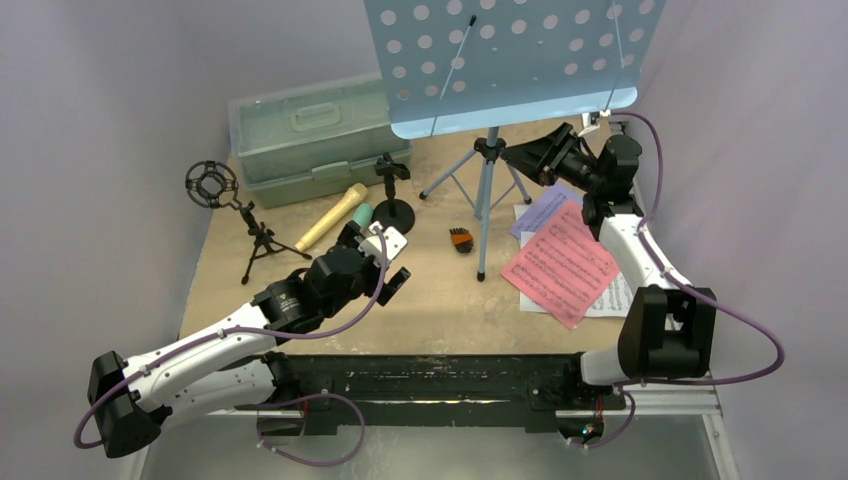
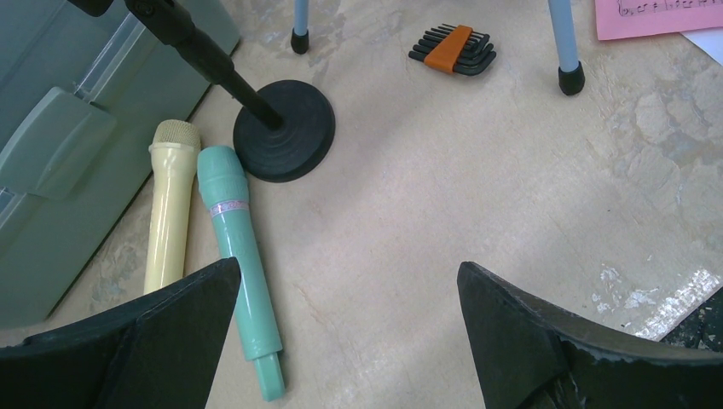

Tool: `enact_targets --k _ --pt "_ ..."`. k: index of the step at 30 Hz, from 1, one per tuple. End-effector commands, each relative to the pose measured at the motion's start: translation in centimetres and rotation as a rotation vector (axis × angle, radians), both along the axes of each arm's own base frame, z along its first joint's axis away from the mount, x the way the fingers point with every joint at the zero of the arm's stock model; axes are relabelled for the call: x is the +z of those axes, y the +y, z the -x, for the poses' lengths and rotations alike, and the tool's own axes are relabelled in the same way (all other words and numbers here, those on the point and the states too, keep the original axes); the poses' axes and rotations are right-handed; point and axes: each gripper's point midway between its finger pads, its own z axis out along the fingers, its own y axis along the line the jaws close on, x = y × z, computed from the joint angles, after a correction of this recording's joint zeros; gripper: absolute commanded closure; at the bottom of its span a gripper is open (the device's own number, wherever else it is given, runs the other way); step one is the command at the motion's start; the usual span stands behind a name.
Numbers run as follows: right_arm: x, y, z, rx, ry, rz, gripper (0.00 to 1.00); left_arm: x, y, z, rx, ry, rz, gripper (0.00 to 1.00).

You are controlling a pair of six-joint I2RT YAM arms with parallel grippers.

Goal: Pack up the instrument practice props
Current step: Unscrew the knob on the music stand.

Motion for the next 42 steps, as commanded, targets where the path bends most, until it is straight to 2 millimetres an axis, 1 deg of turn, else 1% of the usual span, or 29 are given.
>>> enact_targets --k 1,4,7,12,19,24,27,28,29,31,32,33,35,36,37,38,39,42 --pt "0.1 -0.1 -0.7 -0.036 -0.004 0.021 0.45 1.7 -0.1 -0.4 0.009 -0.030 0.030 0.01" --pt "0.2 -0.1 -0.4 -0.041 -0.004 0.019 0.44 1.7 -0.1 -0.4 0.008 -0.030 0.030 0.01" --pt "0.4 -0.1 -0.5 -0.043 -0.007 0.014 0.44 1.6 -0.1 -0.4 0.008 -0.029 0.030 0.01" --pt "0.2 0.0 -1.1 -0.038 0.007 0.006 0.48 1.7 -0.1 -0.4 0.009 -0.030 0.029 0.01" --pt "0.5 0.1 -1.6 -0.030 -0.024 0.006 0.63 1.5 -0.1 -0.4 0.010 -0.027 0.026 0.01" --pt "0.8 0.1 -1.5 -0.024 -0.087 0.035 0.80 1.6 0.0 -0.4 0.011 -0.029 0.027 0.01" --pt "1.3 0.0 -1.5 -0.026 -0.181 0.099 0.93 1.6 -0.1 -0.4 0.009 -0.030 0.029 0.01" --pt "1.4 -0.1 -1.5 -0.031 -0.220 0.132 0.95 1.6 -0.1 -0.4 0.010 -0.030 0.028 0.01" --pt "1.5 -0.2 -1.5 -0.036 -0.258 0.167 0.97 1.6 0.0 -0.4 0.010 -0.030 0.028 0.01" --pt "1.9 -0.6 -1.6 -0.053 -0.358 0.264 0.98 1.7 0.0 -0.4 0.010 -0.032 0.032 0.01" --pt "1.8 -0.9 -1.7 -0.063 -0.397 0.314 0.97 1.8 -0.1 -0.4 0.009 -0.033 0.033 0.01" --pt "1.9 -1.0 -1.6 -0.060 -0.448 0.360 0.90 1.7 -0.1 -0.4 0.008 -0.031 0.033 0.01" --pt "1.6 -0.9 -1.2 -0.039 -0.498 0.404 0.68 1.7 -0.2 -0.3 0.003 -0.030 0.035 0.01" --pt "1.4 -0.7 -0.8 -0.016 -0.514 0.404 0.59 1.7 -0.2 -0.3 0.001 -0.029 0.036 0.01" --pt "1.4 0.0 0.0 0.040 -0.533 0.387 0.53 1.7 -0.3 -0.3 -0.004 -0.028 0.038 0.01" --pt "1.4 0.3 0.7 0.070 -0.553 0.377 0.47 1.7 -0.5 -0.2 -0.012 -0.024 0.044 0.01" --pt "1.3 0.5 1.2 0.089 -0.573 0.380 0.45 1.8 -0.7 -0.1 -0.022 -0.022 0.053 0.01" --pt "0.2 0.5 2.9 0.132 -0.679 0.458 0.36 2.4 -1.3 0.4 -0.054 -0.023 0.097 0.01"
